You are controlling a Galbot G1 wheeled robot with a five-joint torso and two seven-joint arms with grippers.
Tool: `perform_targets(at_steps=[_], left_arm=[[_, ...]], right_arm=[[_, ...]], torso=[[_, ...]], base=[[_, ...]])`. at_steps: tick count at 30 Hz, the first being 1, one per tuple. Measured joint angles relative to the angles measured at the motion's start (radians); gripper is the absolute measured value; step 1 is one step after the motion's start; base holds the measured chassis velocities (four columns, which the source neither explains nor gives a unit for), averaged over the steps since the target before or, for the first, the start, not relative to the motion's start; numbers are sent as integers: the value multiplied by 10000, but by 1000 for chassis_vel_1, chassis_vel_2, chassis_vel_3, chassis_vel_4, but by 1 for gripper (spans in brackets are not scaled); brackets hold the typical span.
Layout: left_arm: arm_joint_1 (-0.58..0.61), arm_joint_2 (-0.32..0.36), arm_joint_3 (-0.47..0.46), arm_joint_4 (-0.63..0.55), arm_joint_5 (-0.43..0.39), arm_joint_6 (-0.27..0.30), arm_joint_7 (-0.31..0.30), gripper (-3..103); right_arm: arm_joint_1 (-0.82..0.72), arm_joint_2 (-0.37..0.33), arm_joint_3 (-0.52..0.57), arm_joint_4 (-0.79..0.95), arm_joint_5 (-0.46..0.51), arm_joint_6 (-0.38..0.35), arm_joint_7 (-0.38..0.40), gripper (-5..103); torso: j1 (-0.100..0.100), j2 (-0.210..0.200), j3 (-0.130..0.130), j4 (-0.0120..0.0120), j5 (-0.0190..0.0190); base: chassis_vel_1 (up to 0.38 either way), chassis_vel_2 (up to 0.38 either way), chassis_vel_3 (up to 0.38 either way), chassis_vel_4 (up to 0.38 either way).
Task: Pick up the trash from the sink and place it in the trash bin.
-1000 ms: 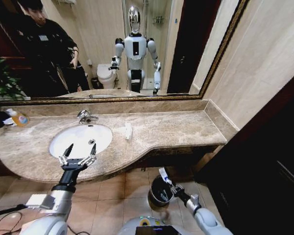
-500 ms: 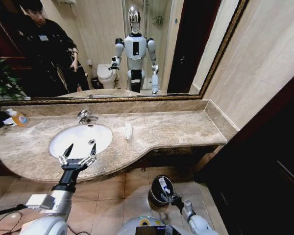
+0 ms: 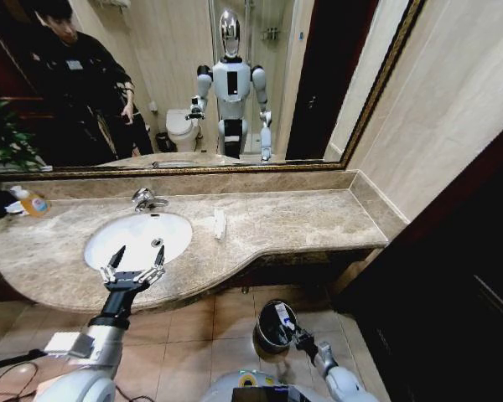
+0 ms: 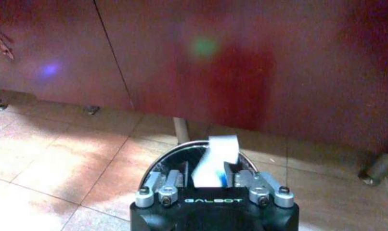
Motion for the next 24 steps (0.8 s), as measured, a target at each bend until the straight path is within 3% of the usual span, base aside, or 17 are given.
perform_targets(at_steps=[1, 7, 13, 15, 18, 24], left_arm=[[0, 0, 0, 0, 0, 0, 0, 100], [0, 0, 0, 0, 0, 0, 0, 100], [0, 0, 0, 0, 0, 1, 0, 100], [0, 0, 0, 0, 0, 0, 0, 100], [0, 0, 0, 0, 0, 0, 0, 100], [0, 0, 0, 0, 0, 0, 0, 100]], right_arm=[[-2, 10, -4, 5, -12, 1, 4, 39], [-36, 74, -31, 37, -143, 1, 1, 66], [-9, 101, -40, 1, -150, -4, -2, 83], [15, 100, -46, -3, -145, -24, -6, 93], [31, 87, -46, 6, -122, -40, -7, 99], [6, 21, -46, 72, -76, -51, 4, 100]], torso=[[0, 0, 0, 0, 0], [0, 0, 0, 0, 0], [0, 0, 0, 0, -1], [0, 0, 0, 0, 0], [0, 0, 0, 0, 0], [0, 0, 0, 0, 0]], base=[[0, 0, 0, 0], [0, 0, 0, 0], [0, 0, 0, 0], [0, 0, 0, 0], [0, 0, 0, 0], [0, 0, 0, 0]])
